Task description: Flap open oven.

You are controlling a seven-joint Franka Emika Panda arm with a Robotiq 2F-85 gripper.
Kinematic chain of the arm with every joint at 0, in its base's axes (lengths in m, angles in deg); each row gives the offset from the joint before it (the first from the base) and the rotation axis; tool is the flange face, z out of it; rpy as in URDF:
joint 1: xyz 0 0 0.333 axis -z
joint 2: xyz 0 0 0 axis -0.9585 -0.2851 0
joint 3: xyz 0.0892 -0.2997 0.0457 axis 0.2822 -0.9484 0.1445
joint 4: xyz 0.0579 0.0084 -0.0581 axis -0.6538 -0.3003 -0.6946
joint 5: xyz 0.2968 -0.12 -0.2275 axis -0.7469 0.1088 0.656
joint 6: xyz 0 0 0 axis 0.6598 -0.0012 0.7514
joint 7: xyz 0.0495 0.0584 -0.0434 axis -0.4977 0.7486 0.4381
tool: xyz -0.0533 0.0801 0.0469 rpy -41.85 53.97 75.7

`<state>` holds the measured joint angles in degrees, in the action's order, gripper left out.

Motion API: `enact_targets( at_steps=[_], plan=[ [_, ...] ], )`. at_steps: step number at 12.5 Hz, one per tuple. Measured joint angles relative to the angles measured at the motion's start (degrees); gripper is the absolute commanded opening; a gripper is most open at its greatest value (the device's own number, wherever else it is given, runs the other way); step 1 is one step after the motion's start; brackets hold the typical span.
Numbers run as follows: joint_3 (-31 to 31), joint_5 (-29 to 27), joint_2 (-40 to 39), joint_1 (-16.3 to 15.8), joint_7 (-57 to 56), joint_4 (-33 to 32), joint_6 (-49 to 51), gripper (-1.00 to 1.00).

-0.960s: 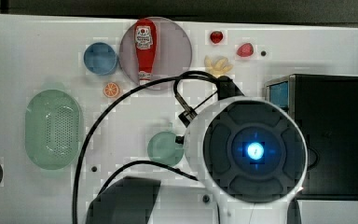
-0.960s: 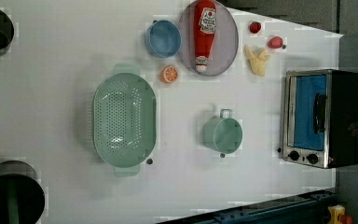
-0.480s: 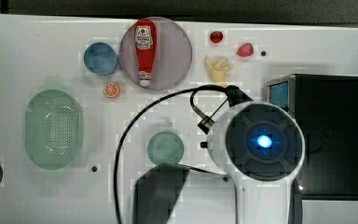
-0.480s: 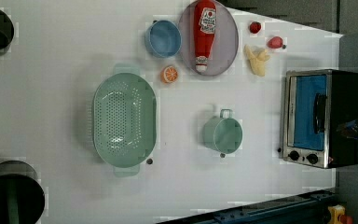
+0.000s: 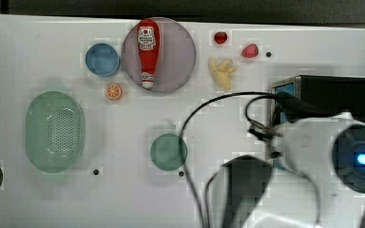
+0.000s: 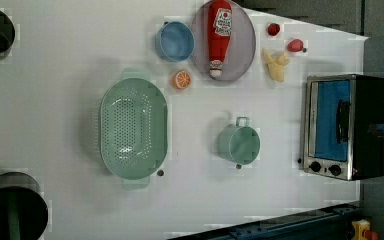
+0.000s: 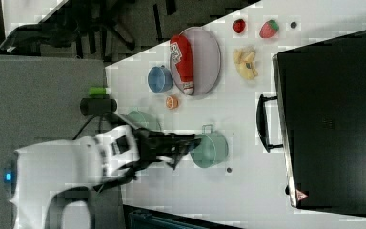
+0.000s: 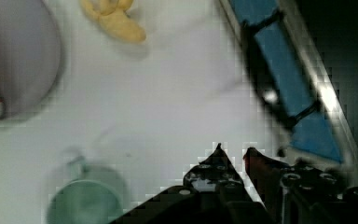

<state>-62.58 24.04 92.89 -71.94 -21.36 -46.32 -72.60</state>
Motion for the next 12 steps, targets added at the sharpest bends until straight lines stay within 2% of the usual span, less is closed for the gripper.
enact_targets(
  at_steps=[5,12],
  plan=[
    [-5.7,-0.1,-5.2,1.5,-21.5,-1.2,-8.1,-0.65],
    [-9.5,-0.7,-15.2,1.7,-26.8,-1.3,-13.4,-0.65]
  ],
)
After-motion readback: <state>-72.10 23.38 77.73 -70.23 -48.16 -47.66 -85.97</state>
